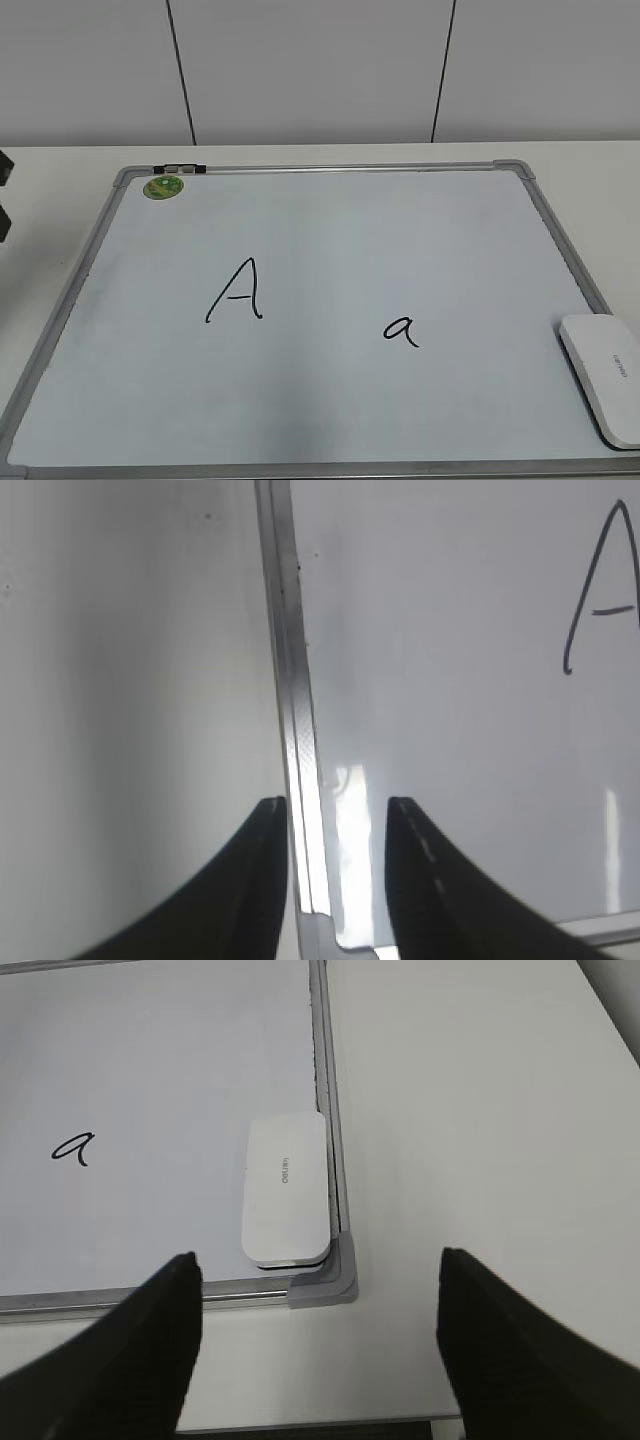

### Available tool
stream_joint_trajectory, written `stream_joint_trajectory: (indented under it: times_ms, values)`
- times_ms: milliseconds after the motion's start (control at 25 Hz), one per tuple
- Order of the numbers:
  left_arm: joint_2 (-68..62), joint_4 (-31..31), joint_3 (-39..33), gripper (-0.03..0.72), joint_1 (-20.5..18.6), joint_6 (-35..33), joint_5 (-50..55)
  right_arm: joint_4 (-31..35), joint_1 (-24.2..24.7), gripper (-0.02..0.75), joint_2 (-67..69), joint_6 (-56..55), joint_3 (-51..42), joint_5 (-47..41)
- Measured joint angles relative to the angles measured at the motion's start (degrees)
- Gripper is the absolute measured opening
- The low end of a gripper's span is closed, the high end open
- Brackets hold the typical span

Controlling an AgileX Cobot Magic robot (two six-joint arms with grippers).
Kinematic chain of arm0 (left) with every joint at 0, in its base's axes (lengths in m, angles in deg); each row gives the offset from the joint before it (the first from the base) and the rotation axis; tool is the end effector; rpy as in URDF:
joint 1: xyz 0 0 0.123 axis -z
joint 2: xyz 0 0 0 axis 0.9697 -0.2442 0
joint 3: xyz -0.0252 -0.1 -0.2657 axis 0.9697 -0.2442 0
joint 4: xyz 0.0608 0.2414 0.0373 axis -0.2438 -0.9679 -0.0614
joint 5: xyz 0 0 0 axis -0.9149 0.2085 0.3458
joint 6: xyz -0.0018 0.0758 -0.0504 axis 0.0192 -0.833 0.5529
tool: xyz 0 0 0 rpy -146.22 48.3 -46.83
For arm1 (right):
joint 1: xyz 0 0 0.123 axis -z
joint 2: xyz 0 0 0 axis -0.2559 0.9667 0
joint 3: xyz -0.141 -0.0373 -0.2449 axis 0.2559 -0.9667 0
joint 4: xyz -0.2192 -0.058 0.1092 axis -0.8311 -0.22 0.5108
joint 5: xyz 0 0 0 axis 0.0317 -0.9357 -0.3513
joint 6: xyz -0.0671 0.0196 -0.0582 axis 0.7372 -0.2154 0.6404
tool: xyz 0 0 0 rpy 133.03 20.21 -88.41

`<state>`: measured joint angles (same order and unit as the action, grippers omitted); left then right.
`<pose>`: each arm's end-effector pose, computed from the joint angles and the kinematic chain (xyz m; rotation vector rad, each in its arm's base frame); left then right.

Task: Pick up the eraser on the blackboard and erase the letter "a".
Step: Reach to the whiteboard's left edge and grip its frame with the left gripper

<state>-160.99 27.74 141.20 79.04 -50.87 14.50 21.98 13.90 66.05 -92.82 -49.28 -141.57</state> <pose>0.2871 -0.0255 0.2733 -0.0035 2.8019 -0.1801 -0.0097 -0.0032 0.2677 0.0475 2.1176 -0.0013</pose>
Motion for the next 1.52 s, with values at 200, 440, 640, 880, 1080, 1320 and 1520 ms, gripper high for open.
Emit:
stream_joint_trajectory:
  times_ms: [200,440,640,880,1080,1320,1520]
  values:
    - [-6.5,0.0,3.9,0.244,0.0,0.0,-1.3,0.0,0.0,0.545,0.0,0.0,0.0,0.0]
    - [-14.6,-0.4,8.8,0.244,0.0,0.0,-1.6,0.0,0.0,0.545,0.0,0.0,0.0,0.0]
    - [-19.7,-3.8,11.9,0.244,0.0,2.2,-0.8,0.0,0.0,0.545,0.0,0.0,0.0,0.0]
    - [-23.6,-5.5,14.3,0.244,0.0,3.6,-0.7,0.0,0.0,0.545,0.0,0.0,0.0,0.0]
    - [-27.3,-5.5,15.0,0.244,0.0,3.9,-0.7,0.0,0.0,0.545,0.0,0.0,0.0,0.0]
    - [-31.4,-5.5,15.2,0.244,0.0,3.9,-0.8,0.0,0.0,0.545,0.0,0.0,0.0,0.0]
    - [-34.3,-5.3,16.0,0.244,0.0,3.9,-0.9,0.0,0.0,0.545,0.0,0.0,0.0,0.0]
